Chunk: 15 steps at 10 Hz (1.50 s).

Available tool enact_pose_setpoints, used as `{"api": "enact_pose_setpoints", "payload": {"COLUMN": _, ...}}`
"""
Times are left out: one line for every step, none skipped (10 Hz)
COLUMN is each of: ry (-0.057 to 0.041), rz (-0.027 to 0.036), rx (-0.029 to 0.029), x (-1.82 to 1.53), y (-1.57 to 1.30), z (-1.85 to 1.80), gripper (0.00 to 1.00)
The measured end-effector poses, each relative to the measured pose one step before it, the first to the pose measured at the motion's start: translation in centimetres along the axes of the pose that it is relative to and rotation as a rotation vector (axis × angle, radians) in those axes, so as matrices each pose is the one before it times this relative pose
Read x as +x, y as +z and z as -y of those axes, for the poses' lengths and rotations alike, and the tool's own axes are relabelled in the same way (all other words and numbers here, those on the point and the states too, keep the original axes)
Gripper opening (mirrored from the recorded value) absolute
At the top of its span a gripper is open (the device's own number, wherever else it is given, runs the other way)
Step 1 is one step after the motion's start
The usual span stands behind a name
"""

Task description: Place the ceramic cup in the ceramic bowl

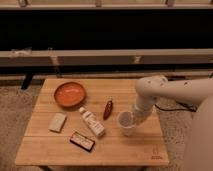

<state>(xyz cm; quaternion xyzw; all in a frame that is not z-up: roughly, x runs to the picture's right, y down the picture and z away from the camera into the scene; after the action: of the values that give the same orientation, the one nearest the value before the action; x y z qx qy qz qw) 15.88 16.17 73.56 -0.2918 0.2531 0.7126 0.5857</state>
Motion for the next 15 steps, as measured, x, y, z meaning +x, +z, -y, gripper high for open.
{"api": "enact_pose_setpoints", "payload": {"ry": -0.00097, "rz": 0.00021, "rx": -0.00554, "x": -0.294, "y": -1.625, "z": -0.470, "gripper": 0.00}}
{"api": "enact_pose_setpoints", "payload": {"ry": -0.01073, "rz": 0.00144, "rx": -0.00743, "x": -0.353, "y": -1.816, "z": -0.913, "gripper": 0.00}}
{"api": "enact_pose_setpoints", "payload": {"ry": -0.01710, "rz": 0.00310, "rx": -0.00580, "x": -0.393, "y": -1.502, "z": -1.198, "gripper": 0.00}}
{"api": "enact_pose_setpoints", "payload": {"ry": -0.02221, "rz": 0.00397, "rx": -0.00609, "x": -0.467, "y": -1.079, "z": -1.517, "gripper": 0.00}}
{"api": "enact_pose_setpoints", "payload": {"ry": -0.02698, "rz": 0.00616, "rx": -0.00900, "x": -0.468, "y": -0.712, "z": -1.803, "gripper": 0.00}}
{"api": "enact_pose_setpoints", "payload": {"ry": -0.03948, "rz": 0.01296, "rx": -0.01463, "x": -0.531, "y": -0.745, "z": -2.501, "gripper": 0.00}}
{"api": "enact_pose_setpoints", "payload": {"ry": -0.02603, "rz": 0.01144, "rx": -0.01033, "x": -0.397, "y": -0.315, "z": -1.622, "gripper": 0.00}}
{"api": "enact_pose_setpoints", "payload": {"ry": -0.02288, "rz": 0.01789, "rx": -0.01481, "x": -0.687, "y": -0.130, "z": -1.615, "gripper": 0.00}}
{"api": "enact_pose_setpoints", "payload": {"ry": -0.02491, "rz": 0.01793, "rx": -0.01924, "x": -0.793, "y": -0.038, "z": -1.830, "gripper": 0.00}}
{"api": "enact_pose_setpoints", "payload": {"ry": -0.03495, "rz": 0.01562, "rx": -0.02445, "x": -1.012, "y": 0.168, "z": -2.468, "gripper": 0.00}}
{"api": "enact_pose_setpoints", "payload": {"ry": -0.02588, "rz": 0.00831, "rx": -0.01883, "x": -0.818, "y": 0.210, "z": -1.826, "gripper": 0.00}}
{"api": "enact_pose_setpoints", "payload": {"ry": -0.02239, "rz": 0.00960, "rx": -0.01773, "x": -0.994, "y": 0.152, "z": -1.685, "gripper": 0.00}}
{"api": "enact_pose_setpoints", "payload": {"ry": -0.02062, "rz": 0.00696, "rx": -0.01561, "x": -0.891, "y": 0.232, "z": -1.554, "gripper": 0.00}}
{"api": "enact_pose_setpoints", "payload": {"ry": -0.02250, "rz": 0.00491, "rx": -0.01517, "x": -1.003, "y": 0.379, "z": -1.766, "gripper": 0.00}}
{"api": "enact_pose_setpoints", "payload": {"ry": -0.02066, "rz": 0.00322, "rx": -0.01400, "x": -1.005, "y": 0.433, "z": -1.707, "gripper": 0.00}}
